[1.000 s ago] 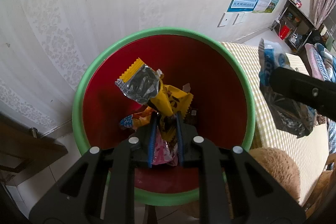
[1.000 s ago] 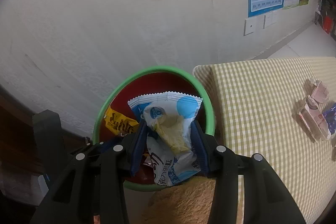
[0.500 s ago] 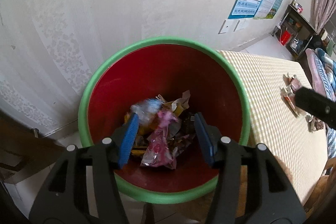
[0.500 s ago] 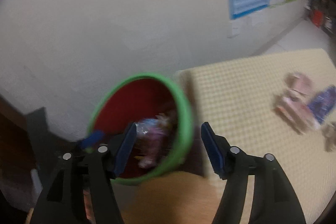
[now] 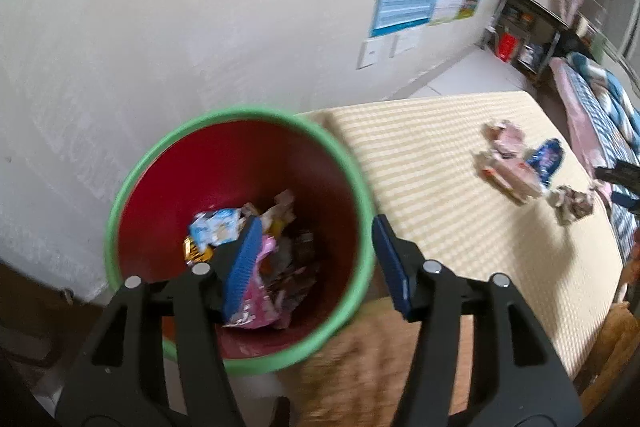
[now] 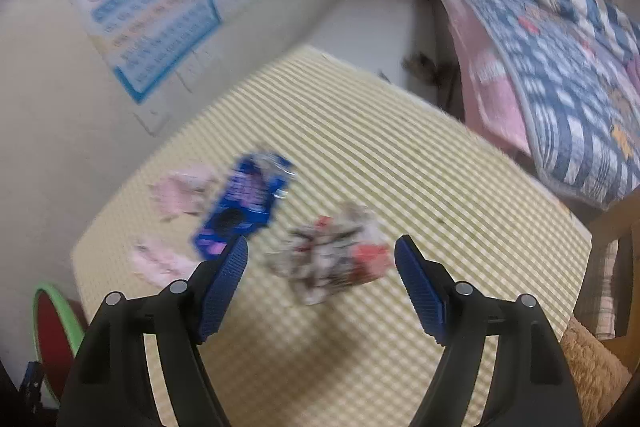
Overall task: Collect trash
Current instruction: 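Open both grippers over the bin to drop the two wrappers, then grasp the pink wrapper with the left gripper while the right grasps the crumpled paper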
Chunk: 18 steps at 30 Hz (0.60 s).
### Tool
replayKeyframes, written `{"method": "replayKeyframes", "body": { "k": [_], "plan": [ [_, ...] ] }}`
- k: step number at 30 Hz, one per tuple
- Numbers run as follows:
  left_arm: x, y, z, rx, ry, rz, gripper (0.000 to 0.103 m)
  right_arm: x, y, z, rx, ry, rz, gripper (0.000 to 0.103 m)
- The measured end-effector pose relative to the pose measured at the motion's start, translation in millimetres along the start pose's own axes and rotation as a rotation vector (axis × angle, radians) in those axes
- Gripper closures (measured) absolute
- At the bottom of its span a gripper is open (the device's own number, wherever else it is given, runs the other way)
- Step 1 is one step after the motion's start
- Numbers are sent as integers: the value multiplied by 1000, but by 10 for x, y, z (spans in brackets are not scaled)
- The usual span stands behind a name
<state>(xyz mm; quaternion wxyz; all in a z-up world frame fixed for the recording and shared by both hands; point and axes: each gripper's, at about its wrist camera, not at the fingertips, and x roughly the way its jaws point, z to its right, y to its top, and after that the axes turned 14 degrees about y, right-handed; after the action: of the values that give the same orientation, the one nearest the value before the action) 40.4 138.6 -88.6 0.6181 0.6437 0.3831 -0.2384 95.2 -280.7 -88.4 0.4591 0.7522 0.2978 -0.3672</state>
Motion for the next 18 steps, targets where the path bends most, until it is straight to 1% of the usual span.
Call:
{"method": "replayKeyframes", "body": {
  "k": [2, 3, 4, 6, 7, 9, 11, 14, 15, 18],
  "plan": [
    [-61, 34, 178, 26, -27, 7, 45, 176, 4, 114, -8, -3, -45, 29],
    [-80, 48, 278, 33, -50, 2, 43, 232, -4, 149, -13, 7, -57, 29],
    [-91, 58, 363, 37, -68, -4, 42, 317, -25, 186, -13, 36, -78, 30],
    [-88, 82, 582, 47, -107, -23, 40, 420, -78, 264, 7, 86, -118, 42],
    [-74, 92, 681, 54, -118, -30, 39, 462, -105, 300, 21, 99, -137, 58],
    [-17, 126, 935, 70, -141, -50, 39, 436, -125, 327, 36, 127, -152, 61],
    [58, 168, 1175, 71, -172, -72, 38, 295, -143, 374, 65, 171, -137, 62],
    [214, 235, 1536, 45, -219, -118, 37, 14, -169, 462, 115, 246, -102, 62],
    [283, 267, 1657, 29, -231, -136, 36, -91, -184, 475, 113, 261, -94, 61],
    [458, 361, 1929, -21, -256, -188, 36, -301, -209, 504, 87, 264, -78, 60]
  ]
}}
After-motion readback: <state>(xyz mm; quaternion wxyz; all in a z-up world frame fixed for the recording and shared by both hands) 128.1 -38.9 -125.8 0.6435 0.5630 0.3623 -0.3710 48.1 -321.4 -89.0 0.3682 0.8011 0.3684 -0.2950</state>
